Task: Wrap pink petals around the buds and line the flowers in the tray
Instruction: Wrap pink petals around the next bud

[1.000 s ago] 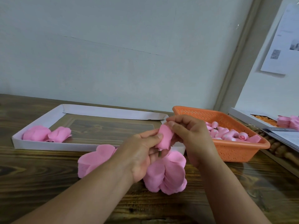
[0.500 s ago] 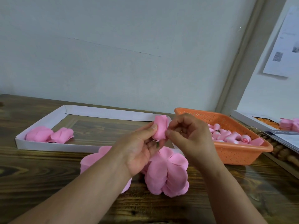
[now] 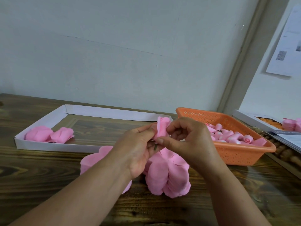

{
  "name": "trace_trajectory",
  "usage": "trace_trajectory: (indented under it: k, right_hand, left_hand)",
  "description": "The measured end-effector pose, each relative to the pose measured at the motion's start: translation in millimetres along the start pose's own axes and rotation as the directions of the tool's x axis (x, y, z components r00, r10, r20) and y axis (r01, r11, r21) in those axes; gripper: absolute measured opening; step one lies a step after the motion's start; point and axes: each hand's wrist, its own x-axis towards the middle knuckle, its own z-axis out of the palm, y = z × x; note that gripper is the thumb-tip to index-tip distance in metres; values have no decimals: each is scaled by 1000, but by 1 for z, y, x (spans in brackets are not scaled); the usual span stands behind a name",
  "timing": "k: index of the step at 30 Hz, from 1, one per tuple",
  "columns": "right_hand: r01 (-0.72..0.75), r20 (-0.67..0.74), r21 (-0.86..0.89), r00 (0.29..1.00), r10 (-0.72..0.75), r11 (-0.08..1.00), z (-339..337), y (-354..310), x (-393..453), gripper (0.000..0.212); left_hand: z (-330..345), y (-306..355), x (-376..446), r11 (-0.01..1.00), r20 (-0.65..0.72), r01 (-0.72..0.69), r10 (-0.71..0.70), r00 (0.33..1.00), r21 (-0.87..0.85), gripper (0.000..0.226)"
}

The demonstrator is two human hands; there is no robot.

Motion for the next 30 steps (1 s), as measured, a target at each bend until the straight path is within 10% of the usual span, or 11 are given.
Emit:
trace_trajectory:
  k: [10,30]
  right_hand:
    - [-85,-3,155,996,87,984,-2,1,1,18]
    - [71,-18,-299,997,-80,952,8,-9,-3,16]
  left_hand:
    - [1,-2,1,1000,-24,-9,10,1000,30,23]
    - [2,-4,-1,995,-51,-11,16,999,100,26]
